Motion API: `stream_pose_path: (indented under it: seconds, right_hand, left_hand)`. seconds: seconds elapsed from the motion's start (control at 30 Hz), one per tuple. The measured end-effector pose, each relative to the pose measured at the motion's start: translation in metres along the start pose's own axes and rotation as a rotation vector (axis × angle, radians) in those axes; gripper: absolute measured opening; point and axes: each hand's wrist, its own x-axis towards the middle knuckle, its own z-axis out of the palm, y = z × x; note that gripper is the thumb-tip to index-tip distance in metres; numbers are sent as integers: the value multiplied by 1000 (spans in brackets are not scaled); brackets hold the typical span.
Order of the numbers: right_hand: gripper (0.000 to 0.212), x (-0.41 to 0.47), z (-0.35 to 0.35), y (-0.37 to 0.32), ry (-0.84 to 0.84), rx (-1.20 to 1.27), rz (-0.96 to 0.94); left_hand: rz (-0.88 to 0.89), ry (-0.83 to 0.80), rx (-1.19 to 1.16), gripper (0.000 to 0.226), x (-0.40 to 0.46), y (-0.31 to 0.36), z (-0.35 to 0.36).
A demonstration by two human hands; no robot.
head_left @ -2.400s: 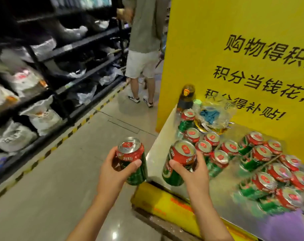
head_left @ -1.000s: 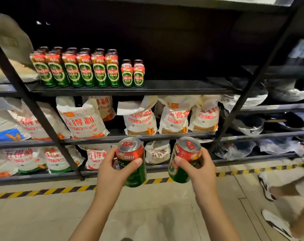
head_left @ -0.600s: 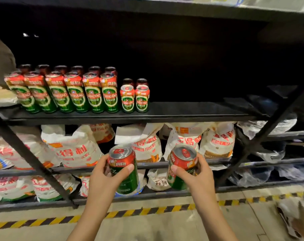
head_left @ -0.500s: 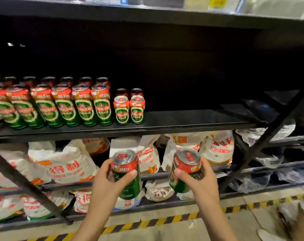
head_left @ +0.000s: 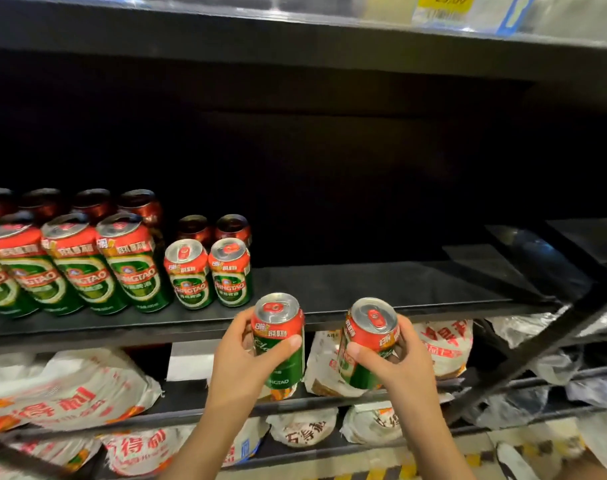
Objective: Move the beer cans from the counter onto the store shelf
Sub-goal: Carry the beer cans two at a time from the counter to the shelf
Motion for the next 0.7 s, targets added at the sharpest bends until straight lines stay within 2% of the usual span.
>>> stream_pose_path:
  seconds: [0.37, 0.7]
  right_hand:
    - [55, 126, 7, 0, -267, -79, -96]
    - [44, 177, 32, 9, -292, -73, -83]
  left_hand:
    - [56, 212, -77, 63, 80, 5, 54]
    - [88, 291, -40, 60, 131, 2, 69]
